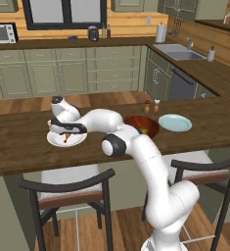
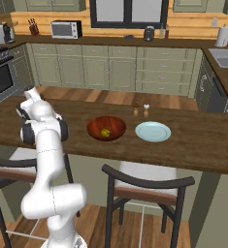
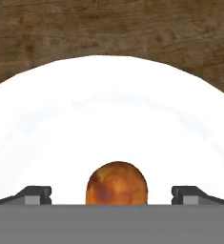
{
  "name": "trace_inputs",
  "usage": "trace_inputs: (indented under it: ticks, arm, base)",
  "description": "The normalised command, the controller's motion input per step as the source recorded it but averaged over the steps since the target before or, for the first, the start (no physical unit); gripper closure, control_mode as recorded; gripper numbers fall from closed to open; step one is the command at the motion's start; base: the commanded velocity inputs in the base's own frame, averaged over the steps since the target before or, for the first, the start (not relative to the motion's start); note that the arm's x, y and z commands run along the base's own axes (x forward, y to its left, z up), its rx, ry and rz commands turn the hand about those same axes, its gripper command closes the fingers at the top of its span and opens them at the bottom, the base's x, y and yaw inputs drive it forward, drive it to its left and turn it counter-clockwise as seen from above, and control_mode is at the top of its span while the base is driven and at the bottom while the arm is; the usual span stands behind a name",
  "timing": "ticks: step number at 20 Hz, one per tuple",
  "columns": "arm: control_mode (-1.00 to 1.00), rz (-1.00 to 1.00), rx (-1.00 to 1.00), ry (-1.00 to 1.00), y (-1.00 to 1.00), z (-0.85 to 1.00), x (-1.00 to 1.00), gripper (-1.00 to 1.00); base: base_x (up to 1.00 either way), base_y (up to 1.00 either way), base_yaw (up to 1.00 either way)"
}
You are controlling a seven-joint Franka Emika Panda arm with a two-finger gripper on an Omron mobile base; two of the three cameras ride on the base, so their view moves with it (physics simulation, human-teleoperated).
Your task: Pick the chicken drumstick and lemon from their plates and place them in the bowl. Then put the bowl in the fridge.
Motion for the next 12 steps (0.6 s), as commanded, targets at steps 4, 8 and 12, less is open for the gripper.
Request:
trace_inputs:
  ticks: [4,8,12]
  arm:
    - [-1.00,0.00,-0.03,0.01,0.07,-0.18,0.05,1.00]
    - [-1.00,0.00,-0.02,0.01,-0.01,-0.17,0.00,1.00]
    - [-1.00,0.00,0.00,0.00,-0.21,-0.04,-0.24,1.00]
  base:
    - [0.00,0.00,0.00]
    - [0.00,0.00,0.00]
    - [0.00,0.00,0.00]
